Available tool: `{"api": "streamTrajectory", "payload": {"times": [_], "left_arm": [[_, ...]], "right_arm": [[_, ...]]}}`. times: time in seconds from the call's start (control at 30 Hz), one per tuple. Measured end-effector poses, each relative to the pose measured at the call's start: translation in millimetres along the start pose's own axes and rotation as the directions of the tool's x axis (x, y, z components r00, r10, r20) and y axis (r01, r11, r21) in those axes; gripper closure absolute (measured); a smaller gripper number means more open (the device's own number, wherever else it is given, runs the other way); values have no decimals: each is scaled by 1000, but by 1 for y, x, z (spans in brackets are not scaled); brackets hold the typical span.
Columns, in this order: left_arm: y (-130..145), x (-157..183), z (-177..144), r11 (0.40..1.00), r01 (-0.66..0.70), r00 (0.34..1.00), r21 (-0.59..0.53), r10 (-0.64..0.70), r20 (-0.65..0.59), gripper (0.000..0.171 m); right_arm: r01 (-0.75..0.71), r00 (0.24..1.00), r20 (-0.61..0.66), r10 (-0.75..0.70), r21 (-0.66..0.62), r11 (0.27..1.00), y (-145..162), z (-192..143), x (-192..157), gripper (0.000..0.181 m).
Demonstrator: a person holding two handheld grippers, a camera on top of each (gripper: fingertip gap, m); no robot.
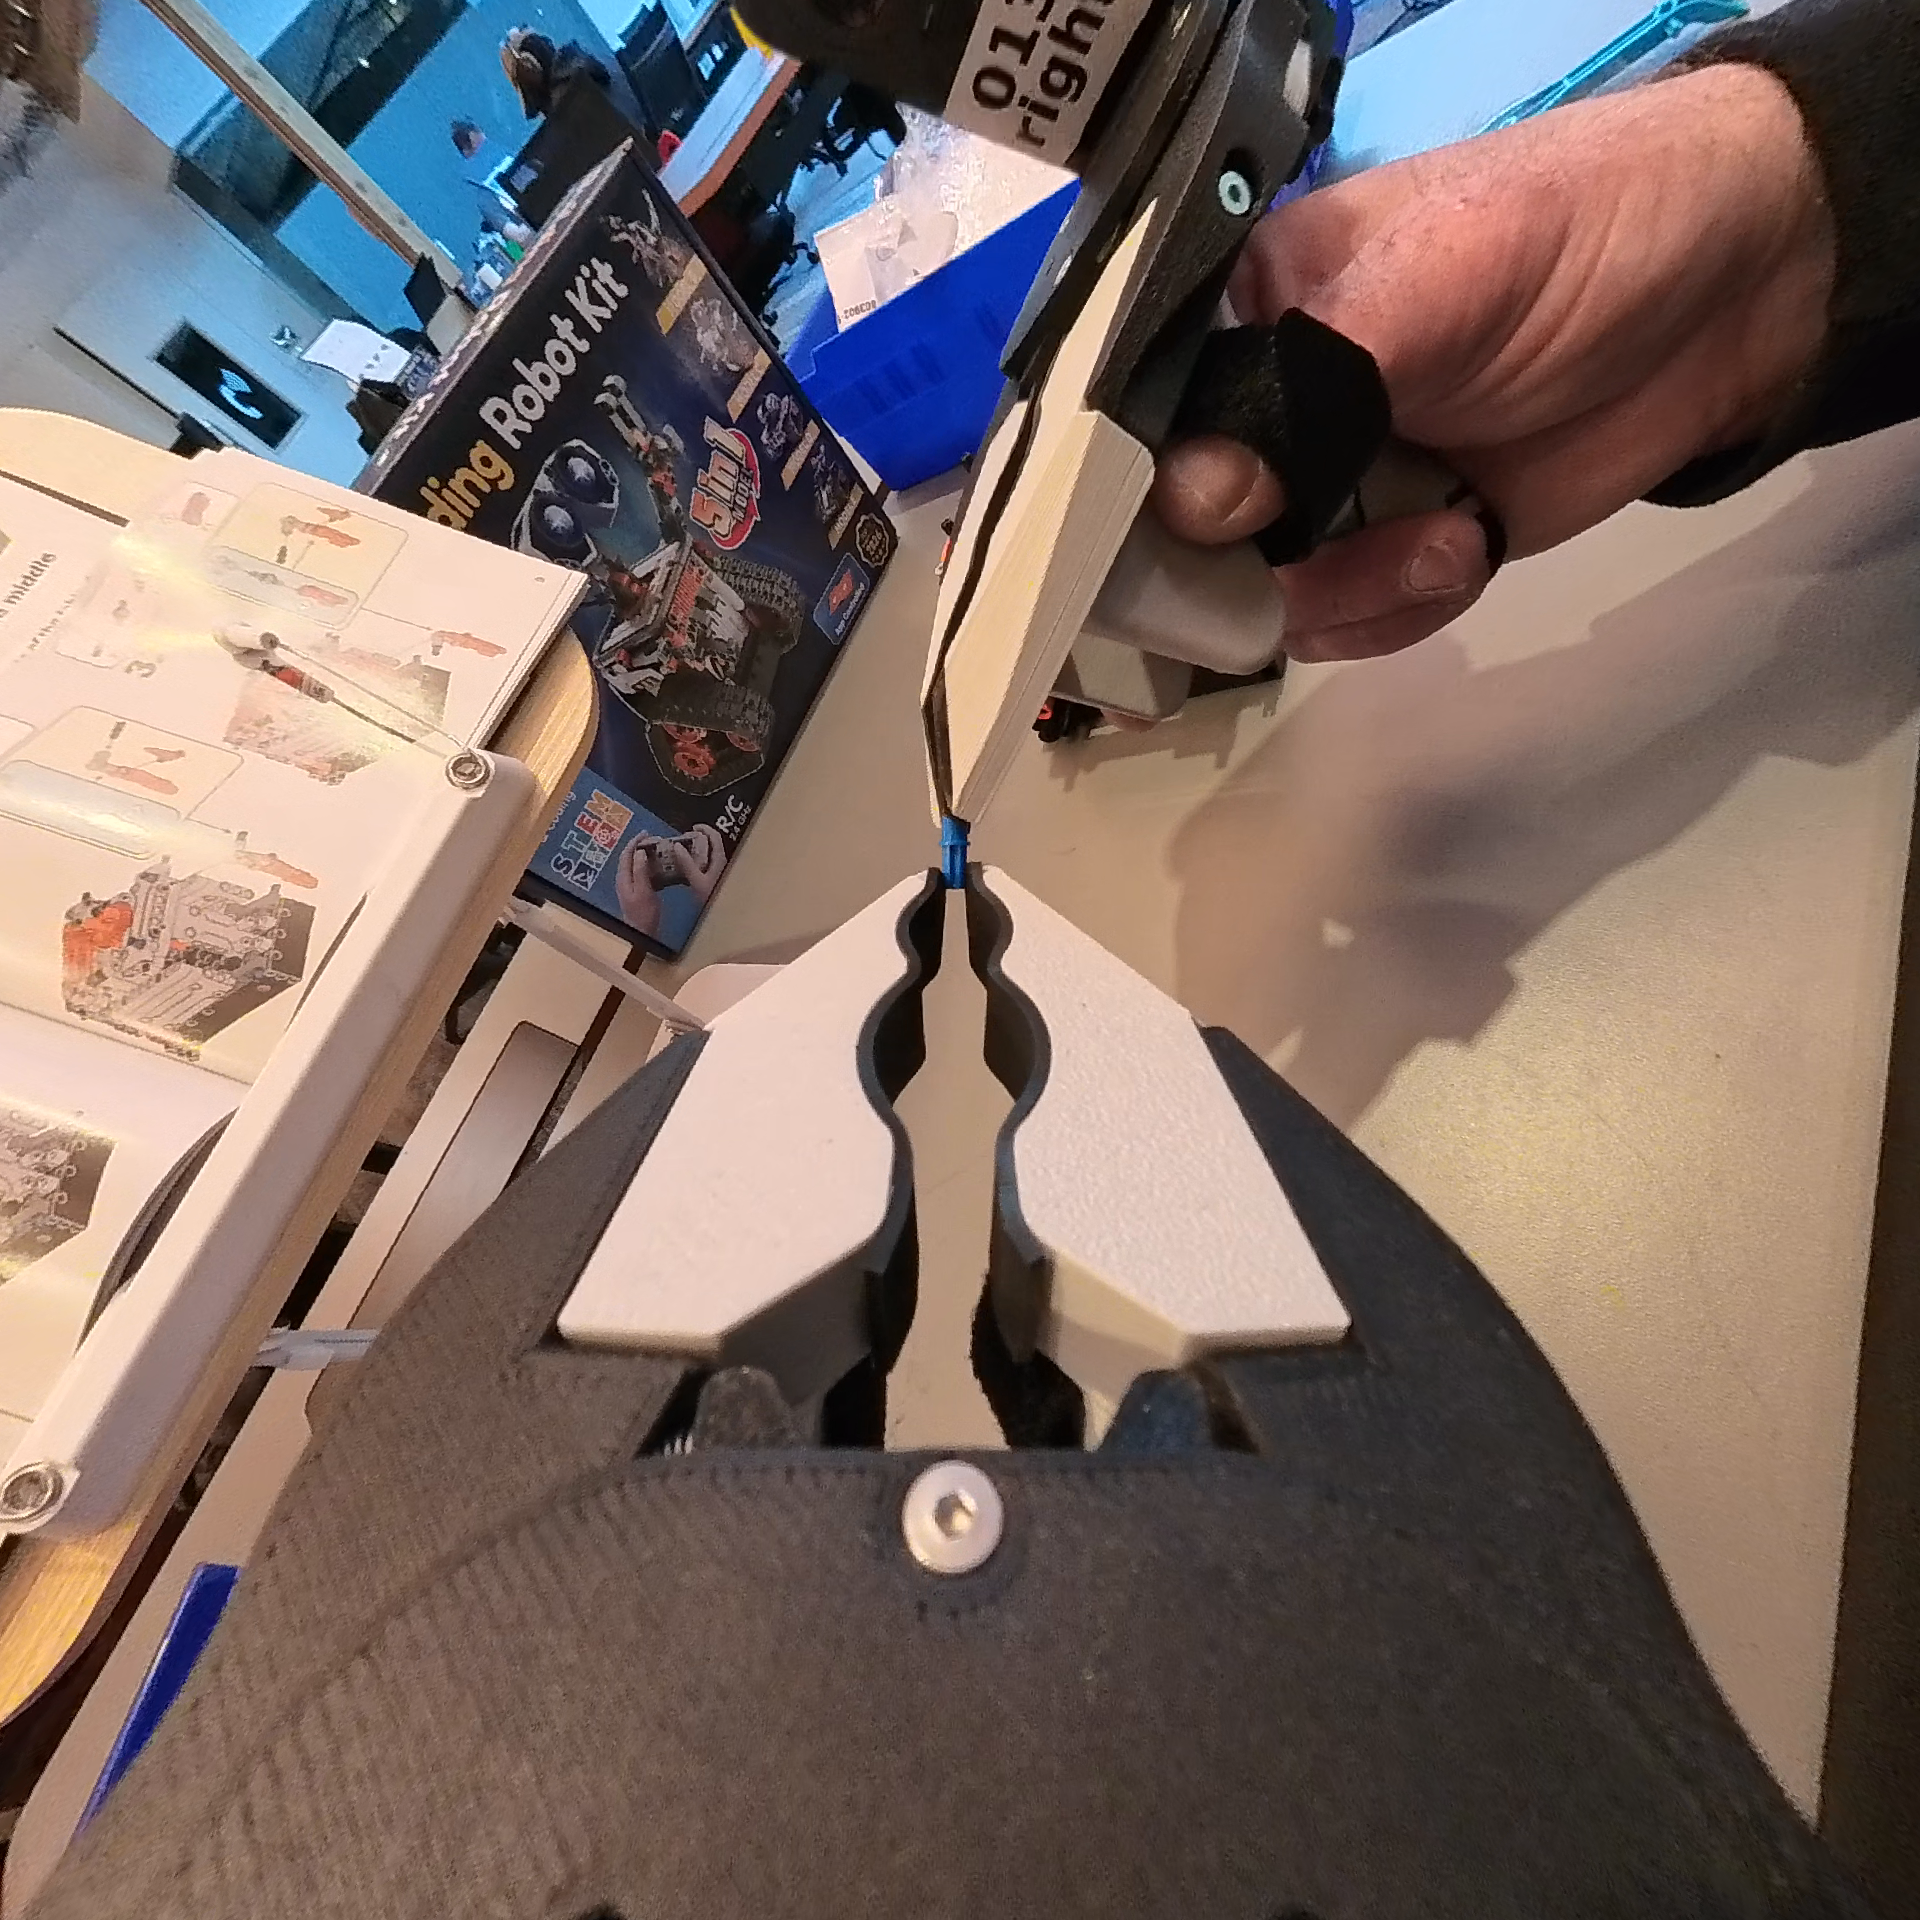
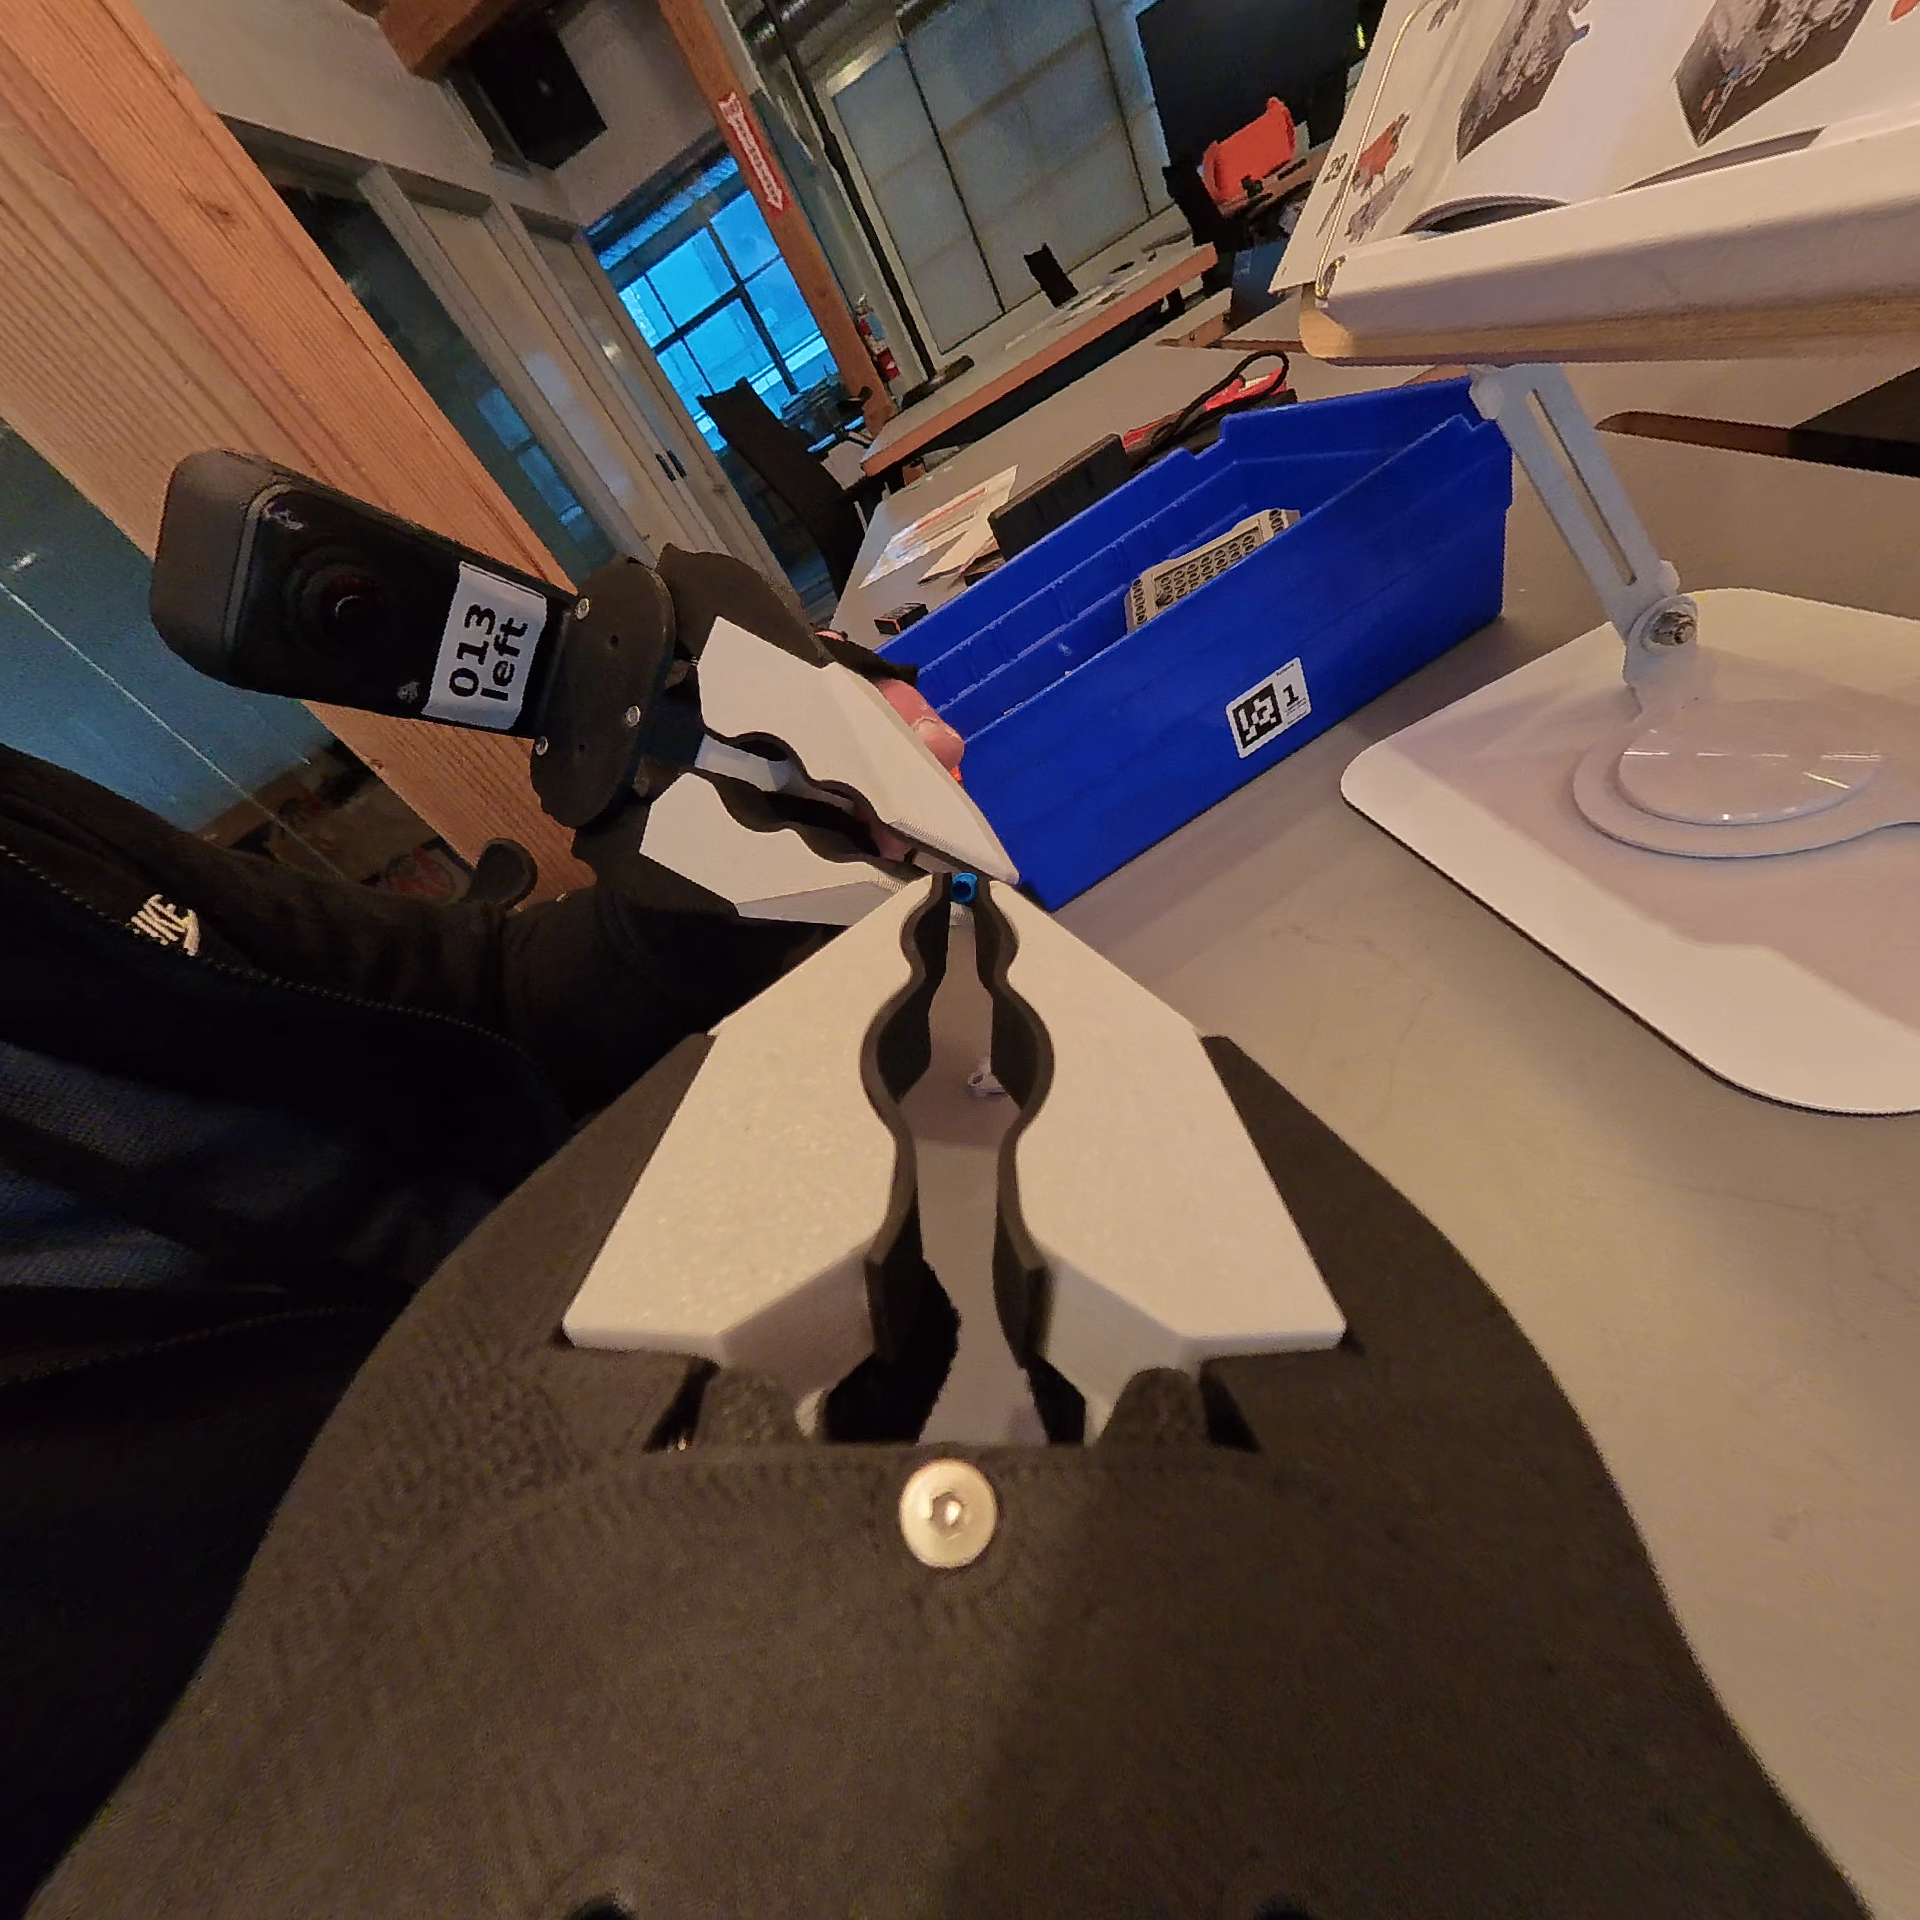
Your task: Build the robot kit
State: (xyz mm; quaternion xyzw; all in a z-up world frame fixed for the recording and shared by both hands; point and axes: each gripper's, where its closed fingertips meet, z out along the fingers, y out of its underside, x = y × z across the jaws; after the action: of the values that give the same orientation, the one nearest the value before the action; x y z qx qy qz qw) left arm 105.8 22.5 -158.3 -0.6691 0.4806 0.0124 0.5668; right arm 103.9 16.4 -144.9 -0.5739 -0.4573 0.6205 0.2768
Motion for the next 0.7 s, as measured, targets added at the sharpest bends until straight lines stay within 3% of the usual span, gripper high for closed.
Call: {"api": "streamTrajectory", "payload": {"times": [0.2,0.33,0.7], "left_arm": [[5,0,2,999,-31,999,-42,32,14,169],[5,0,3,997,-54,998,-60,56,31,170],[3,2,3,992,-108,992,-70,112,55,170]], "right_arm": [[20,999,-34,-20,-23,1000,3,1,3,178],[61,996,-62,-64,-42,997,4,3,3,167],[75,994,-71,-80,-66,995,8,4,4,178]]}}
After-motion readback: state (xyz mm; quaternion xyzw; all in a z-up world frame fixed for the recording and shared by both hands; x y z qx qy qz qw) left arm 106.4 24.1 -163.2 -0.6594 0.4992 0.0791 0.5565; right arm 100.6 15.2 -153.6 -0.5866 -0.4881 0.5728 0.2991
